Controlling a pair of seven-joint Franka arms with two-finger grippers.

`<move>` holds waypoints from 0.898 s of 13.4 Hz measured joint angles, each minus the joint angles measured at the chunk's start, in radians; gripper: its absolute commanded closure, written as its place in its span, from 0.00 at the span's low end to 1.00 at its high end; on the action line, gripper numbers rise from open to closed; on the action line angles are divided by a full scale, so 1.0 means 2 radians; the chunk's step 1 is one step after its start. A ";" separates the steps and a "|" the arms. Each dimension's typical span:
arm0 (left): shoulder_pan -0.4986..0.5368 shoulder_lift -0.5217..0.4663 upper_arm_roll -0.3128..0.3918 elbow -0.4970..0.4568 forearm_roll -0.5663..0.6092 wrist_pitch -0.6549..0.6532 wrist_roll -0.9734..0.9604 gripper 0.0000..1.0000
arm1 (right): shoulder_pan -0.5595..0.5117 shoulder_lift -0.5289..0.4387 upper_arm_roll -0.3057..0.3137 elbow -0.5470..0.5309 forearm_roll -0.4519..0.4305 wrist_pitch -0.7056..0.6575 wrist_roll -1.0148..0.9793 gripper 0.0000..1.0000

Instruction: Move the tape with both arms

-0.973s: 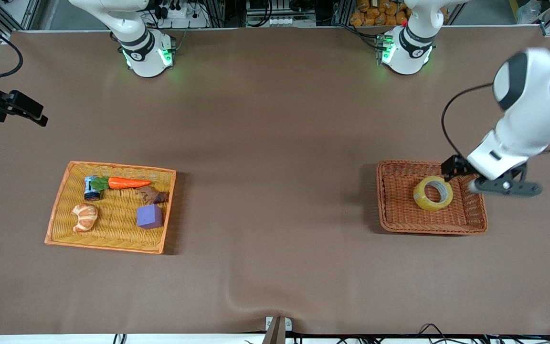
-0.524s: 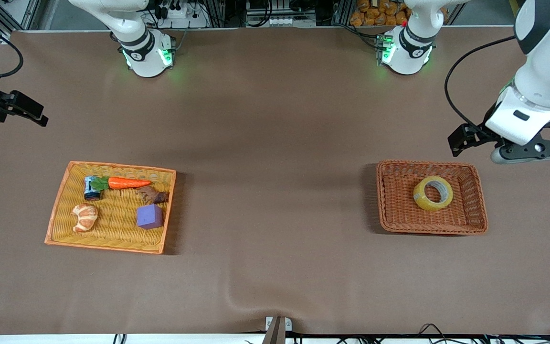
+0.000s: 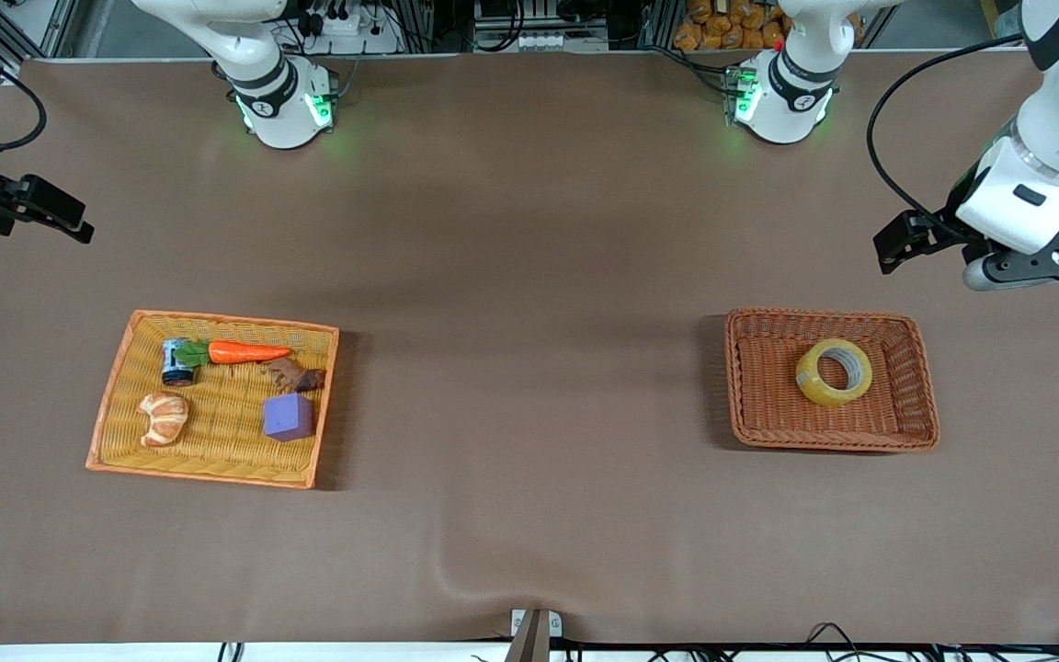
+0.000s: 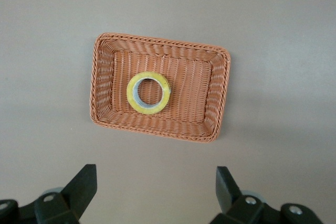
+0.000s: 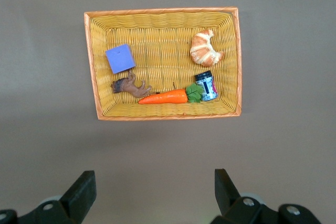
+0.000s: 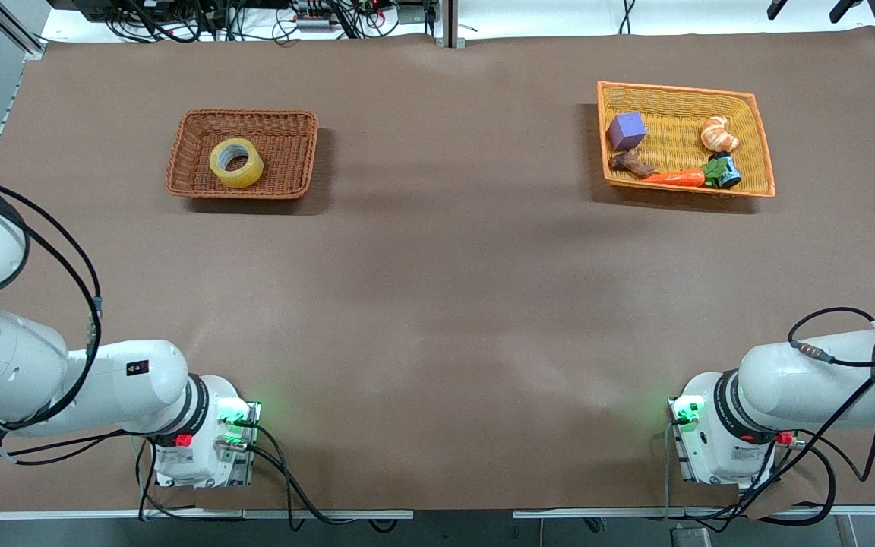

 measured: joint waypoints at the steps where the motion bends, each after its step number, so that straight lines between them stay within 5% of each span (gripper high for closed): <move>1: 0.000 0.000 0.000 0.002 -0.003 -0.003 0.000 0.00 | 0.000 0.000 0.000 0.000 0.000 0.000 0.000 0.00; 12: 0.002 -0.007 0.000 0.010 -0.014 -0.023 0.001 0.00 | 0.000 0.000 0.001 0.000 0.000 0.000 -0.001 0.00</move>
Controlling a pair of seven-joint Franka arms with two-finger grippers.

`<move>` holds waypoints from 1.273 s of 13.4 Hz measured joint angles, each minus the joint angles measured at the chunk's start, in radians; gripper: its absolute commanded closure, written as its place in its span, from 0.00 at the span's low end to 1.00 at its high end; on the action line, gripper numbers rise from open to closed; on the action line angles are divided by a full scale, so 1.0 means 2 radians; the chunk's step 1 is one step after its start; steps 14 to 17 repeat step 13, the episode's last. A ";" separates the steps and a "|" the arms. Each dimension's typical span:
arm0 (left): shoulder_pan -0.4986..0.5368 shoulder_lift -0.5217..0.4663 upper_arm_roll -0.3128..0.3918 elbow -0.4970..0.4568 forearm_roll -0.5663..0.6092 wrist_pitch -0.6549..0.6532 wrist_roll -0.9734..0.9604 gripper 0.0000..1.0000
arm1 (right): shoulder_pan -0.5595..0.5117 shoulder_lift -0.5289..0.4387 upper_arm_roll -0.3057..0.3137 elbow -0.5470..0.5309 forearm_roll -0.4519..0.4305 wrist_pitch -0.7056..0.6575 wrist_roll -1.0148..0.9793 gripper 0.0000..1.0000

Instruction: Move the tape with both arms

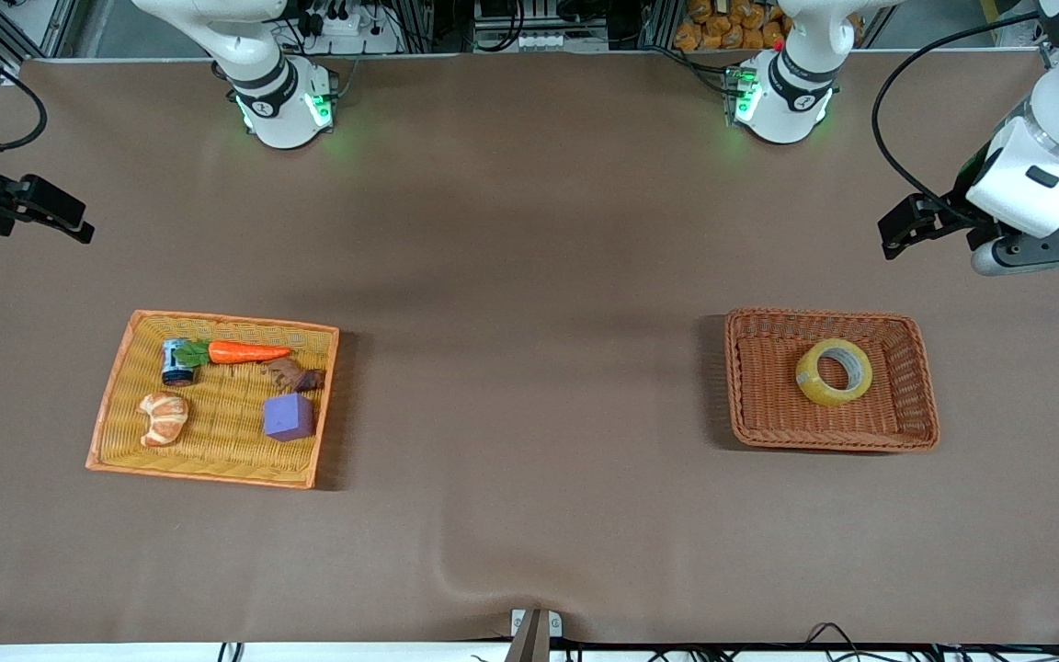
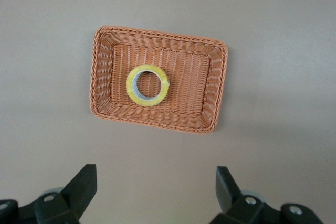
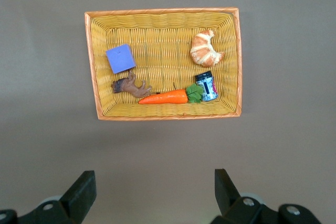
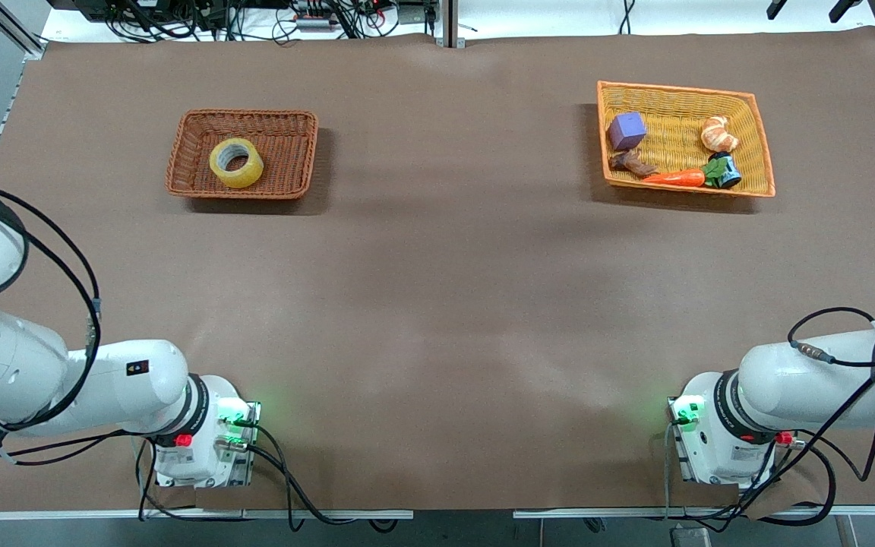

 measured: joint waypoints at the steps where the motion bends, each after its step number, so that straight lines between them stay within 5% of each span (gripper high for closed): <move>1: 0.004 -0.001 0.000 0.000 -0.010 0.000 0.001 0.00 | 0.000 0.000 0.000 0.000 0.000 0.000 0.000 0.00; 17: 0.013 -0.001 0.000 0.005 -0.020 -0.004 0.022 0.00 | 0.000 0.000 0.000 0.000 0.000 -0.006 0.000 0.00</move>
